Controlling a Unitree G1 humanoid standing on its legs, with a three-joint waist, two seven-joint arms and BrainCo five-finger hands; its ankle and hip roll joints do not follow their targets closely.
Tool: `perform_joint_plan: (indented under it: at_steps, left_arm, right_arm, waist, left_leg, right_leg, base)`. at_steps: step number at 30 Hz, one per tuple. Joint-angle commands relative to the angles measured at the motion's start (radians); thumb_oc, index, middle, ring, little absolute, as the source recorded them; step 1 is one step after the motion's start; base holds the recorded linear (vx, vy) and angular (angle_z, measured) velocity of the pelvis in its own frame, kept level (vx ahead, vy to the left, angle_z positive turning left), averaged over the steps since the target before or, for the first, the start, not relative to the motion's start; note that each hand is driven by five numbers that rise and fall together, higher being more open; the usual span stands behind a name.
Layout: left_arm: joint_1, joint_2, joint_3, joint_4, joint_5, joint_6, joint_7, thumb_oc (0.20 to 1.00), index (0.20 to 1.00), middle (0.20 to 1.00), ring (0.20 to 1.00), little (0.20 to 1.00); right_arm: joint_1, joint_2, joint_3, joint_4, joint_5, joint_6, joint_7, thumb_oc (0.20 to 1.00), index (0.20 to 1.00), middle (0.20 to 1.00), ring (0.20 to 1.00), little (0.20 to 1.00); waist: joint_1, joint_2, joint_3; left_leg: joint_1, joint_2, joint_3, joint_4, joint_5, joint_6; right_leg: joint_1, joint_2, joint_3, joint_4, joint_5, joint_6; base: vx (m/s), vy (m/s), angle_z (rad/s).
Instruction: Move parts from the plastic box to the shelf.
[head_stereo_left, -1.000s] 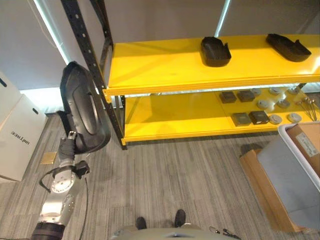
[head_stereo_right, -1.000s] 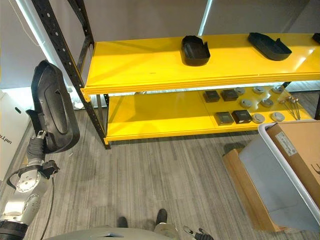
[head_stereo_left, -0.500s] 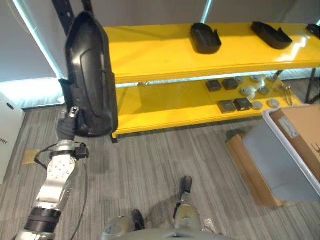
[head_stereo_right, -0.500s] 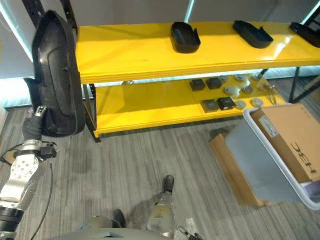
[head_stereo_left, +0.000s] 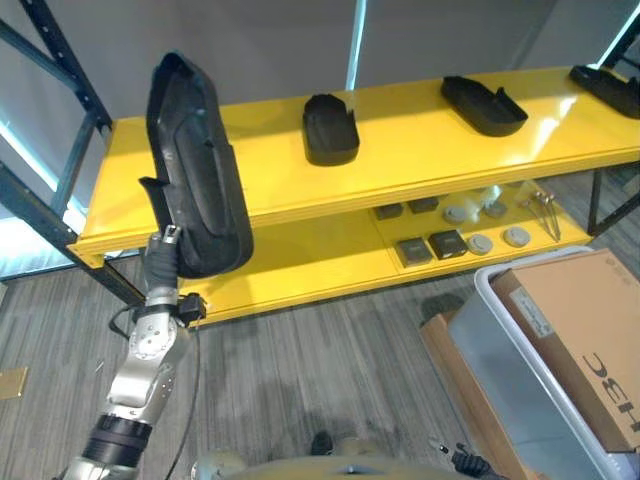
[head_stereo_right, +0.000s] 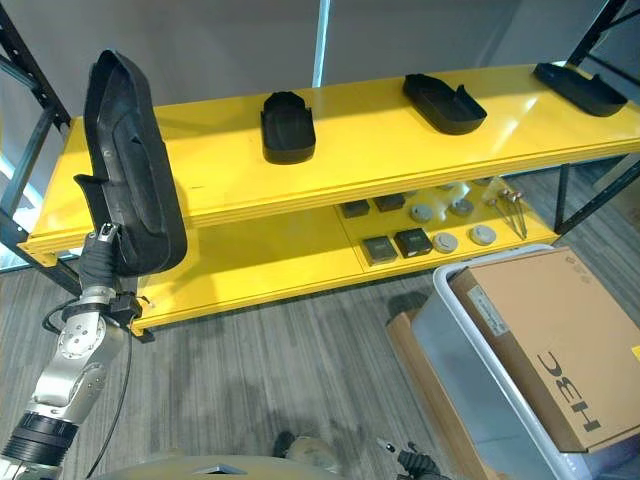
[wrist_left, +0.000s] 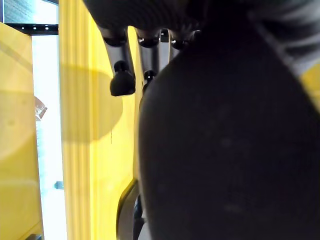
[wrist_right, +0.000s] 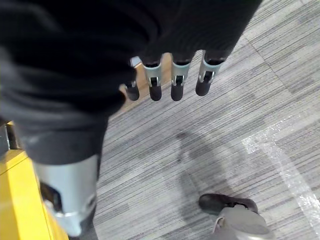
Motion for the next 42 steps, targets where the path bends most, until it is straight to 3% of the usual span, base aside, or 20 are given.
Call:
perform_joint_plan:
  at_steps: [1,4,5,6,8,12,14,17,18,19,20,21,23,24,25,26,28,31,42]
  left_arm:
    - [-0.054,0.020,0.098,-0.039,-0.054,-0.101,0.003,0.200,0.200,0.200,0.200,0.200]
    - [-0.023,0.021,0.127,-0.041,-0.074,-0.115,-0.003,0.200,0.200,0.200,0.200,0.200]
    - [-0.011,0.023,0.134,-0.046,-0.074,-0.118,-0.004,0.200,0.200,0.200,0.200,0.200]
    - [0.013,0.023,0.153,-0.055,-0.087,-0.122,-0.016,0.200,0.200,0.200,0.200,0.200]
    - [0.045,0.016,0.183,-0.054,-0.077,-0.136,-0.035,0.200,0.200,0.200,0.200,0.200]
    - [0.062,0.014,0.214,-0.017,-0.038,-0.171,-0.043,0.200,0.200,0.200,0.200,0.200]
    - [0.033,0.038,0.223,-0.016,0.001,-0.146,-0.074,0.200,0.200,0.200,0.200,0.200]
    - [0.002,0.059,0.209,-0.017,0.009,-0.115,-0.073,0.200,0.200,0.200,0.200,0.200]
    - [-0.005,0.065,0.201,-0.016,0.018,-0.110,-0.067,0.200,0.200,0.200,0.200,0.200]
    - [-0.010,0.075,0.195,-0.010,0.036,-0.111,-0.062,0.200,0.200,0.200,0.200,0.200]
    - [-0.013,0.081,0.192,-0.007,0.037,-0.116,-0.058,0.200,0.200,0.200,0.200,0.200]
    - [-0.023,0.085,0.183,-0.001,0.039,-0.121,-0.053,0.200,0.200,0.200,0.200,0.200]
    - [-0.061,0.083,0.159,-0.011,0.076,-0.112,-0.029,0.200,0.200,0.200,0.200,0.200]
    - [-0.066,0.081,0.153,-0.014,0.095,-0.112,-0.020,0.200,0.200,0.200,0.200,0.200]
    - [-0.073,0.082,0.154,-0.019,0.100,-0.099,-0.019,0.200,0.200,0.200,0.200,0.200]
    - [-0.076,0.083,0.149,-0.017,0.092,-0.095,-0.016,0.200,0.200,0.200,0.200,0.200]
    - [-0.077,0.077,0.135,-0.009,0.092,-0.087,-0.029,0.200,0.200,0.200,0.200,0.200]
    - [-0.043,0.059,0.136,-0.048,0.129,-0.037,-0.035,0.200,0.200,0.200,0.200,0.200]
    - [-0.077,0.112,0.114,0.066,0.329,0.109,0.001,0.200,0.200,0.200,0.200,0.200]
  right_arm:
    - [0.014,-0.043,0.011,0.004,-0.003,-0.035,-0.018,1.000,1.000,1.000,1.000,1.000]
    - [0.015,-0.040,0.022,-0.030,0.004,-0.005,-0.040,1.000,1.000,1.000,1.000,1.000]
    - [0.021,-0.039,0.027,-0.047,0.001,0.004,-0.049,1.000,1.000,1.000,1.000,1.000]
    - [0.038,-0.035,0.036,-0.073,0.003,0.008,-0.060,1.000,1.000,1.000,1.000,1.000]
    - [0.062,-0.031,0.043,-0.103,0.008,0.001,-0.069,1.000,1.000,1.000,1.000,1.000]
    - [0.039,-0.036,0.059,-0.141,0.033,0.041,-0.080,1.000,1.000,1.000,1.000,1.000]
    - [0.029,-0.023,0.049,-0.145,0.036,0.039,-0.070,1.000,1.000,1.000,1.000,1.000]
    - [0.034,-0.007,0.044,-0.173,0.057,0.039,-0.082,1.000,1.000,1.000,1.000,1.000]
    - [0.037,0.001,0.041,-0.192,0.062,0.045,-0.089,1.000,1.000,1.000,1.000,1.000]
    - [0.041,0.018,0.034,-0.218,0.040,0.052,-0.083,1.000,1.000,1.000,1.000,1.000]
    - [0.038,0.022,0.038,-0.220,0.032,0.048,-0.078,1.000,1.000,1.000,1.000,1.000]
    - [0.033,0.026,0.048,-0.217,0.023,0.037,-0.074,1.000,1.000,1.000,1.000,1.000]
    - [0.012,0.018,0.063,-0.204,0.043,0.006,-0.057,1.000,1.000,1.000,1.000,1.000]
    - [0.014,0.015,0.059,-0.194,0.041,-0.007,-0.043,1.000,1.000,1.000,1.000,1.000]
    - [0.013,0.009,0.056,-0.182,0.042,-0.015,-0.037,1.000,1.000,1.000,1.000,1.000]
    - [0.010,0.010,0.052,-0.171,0.039,-0.021,-0.037,1.000,1.000,1.000,1.000,1.000]
    - [0.010,-0.003,0.044,-0.143,0.071,-0.045,-0.027,1.000,1.000,1.000,1.000,1.000]
    - [0.024,-0.021,0.018,-0.144,0.085,-0.029,-0.041,1.000,1.000,1.000,1.000,1.000]
    - [0.060,-0.013,0.001,-0.157,0.044,-0.002,-0.026,1.000,1.000,1.000,1.000,1.000]
  waist:
    - [0.034,0.070,0.035]
    - [0.058,0.090,0.039]
    - [0.064,0.096,0.041]
    - [0.078,0.104,0.046]
    - [0.095,0.100,0.056]
    - [0.111,0.104,0.039]
    - [0.120,0.098,0.022]
    - [0.117,0.092,0.005]
    - [0.111,0.091,0.001]
    - [0.094,0.099,0.000]
    - [0.086,0.106,0.006]
    - [0.081,0.109,0.013]
    - [0.078,0.112,0.045]
    - [0.075,0.107,0.053]
    - [0.077,0.105,0.057]
    - [0.078,0.099,0.057]
    - [0.086,0.089,0.052]
    - [0.089,0.076,0.023]
    - [0.049,0.086,-0.039]
  left_leg:
    - [0.019,-0.004,0.048,-0.314,0.069,-0.019]
    - [-0.036,-0.067,0.049,-0.528,0.135,-0.015]
    - [-0.051,-0.075,0.050,-0.589,0.175,-0.017]
    - [-0.094,-0.077,0.044,-0.674,0.251,-0.025]
    - [-0.158,-0.074,0.035,-0.698,0.263,-0.015]
    - [-0.124,-0.089,0.040,-0.648,0.184,0.025]
    - [-0.094,-0.131,0.069,-0.609,0.091,0.071]
    - [-0.042,-0.212,0.078,-0.647,0.035,0.129]
    - [-0.024,-0.240,0.078,-0.658,0.010,0.157]
    - [0.019,-0.275,0.073,-0.683,-0.031,0.195]
    - [0.042,-0.281,0.070,-0.700,-0.038,0.198]
    - [0.062,-0.286,0.067,-0.717,-0.039,0.195]
    - [0.105,-0.266,0.049,-0.749,-0.019,0.143]
    - [0.123,-0.263,0.035,-0.759,-0.020,0.132]
    - [0.136,-0.253,0.029,-0.761,-0.017,0.122]
    - [0.141,-0.248,0.026,-0.763,-0.020,0.127]
    - [0.123,-0.204,0.017,-0.745,0.017,0.109]
    - [0.155,-0.172,0.013,-0.771,0.026,0.090]
    - [0.207,-0.146,0.037,-0.806,0.003,0.060]
  right_leg:
    - [0.028,0.000,-0.003,-0.180,0.118,0.130]
    - [0.055,-0.001,0.003,-0.159,0.104,0.144]
    - [0.065,0.001,0.008,-0.149,0.097,0.145]
    - [0.086,0.002,0.016,-0.119,0.080,0.143]
    - [0.108,-0.009,0.017,-0.067,0.049,0.142]
    - [0.120,-0.011,0.021,0.032,-0.035,0.138]
    - [0.147,-0.033,0.006,0.100,-0.089,0.145]
    - [0.111,-0.070,0.008,0.234,-0.044,0.203]
    - [0.068,-0.090,0.018,0.327,-0.009,0.238]
    - [-0.038,-0.123,0.054,0.492,0.064,0.274]
    - [-0.079,-0.130,0.061,0.517,0.066,0.276]
    - [-0.114,-0.145,0.063,0.499,0.068,0.271]
    - [-0.113,-0.186,0.027,0.213,0.095,0.251]
    - [-0.118,-0.198,0.027,0.107,0.159,0.265]
    - [-0.103,-0.200,0.024,0.050,0.171,0.274]
    - [-0.108,-0.214,0.032,0.038,0.212,0.287]
    - [-0.067,-0.192,0.023,-0.037,0.203,0.272]
    - [-0.015,-0.177,-0.002,-0.109,0.196,0.272]
    - [0.040,-0.135,-0.008,-0.187,0.179,0.267]
  base:
    - [0.34,0.085,-0.01]
    - [0.32,0.155,-0.30]
    - [0.39,0.179,-0.44]
    - [0.52,0.253,-0.29]
    - [0.46,0.226,-0.15]
    - [0.30,0.140,-0.65]
    - [0.36,0.225,-0.51]
    - [0.24,0.238,0.05]
    - [0.22,0.327,-0.03]
    - [0.15,0.276,-0.07]
    - [0.11,0.179,0.13]
    - [0.02,-0.052,0.32]
    - [0.00,-0.263,0.40]
    - [0.02,-0.340,0.55]
    - [0.05,-0.269,0.53]
    - [0.08,-0.339,0.41]
    - [0.01,-0.282,0.28]
    - [0.10,-0.180,0.07]
    - [0.07,-0.078,-0.05]
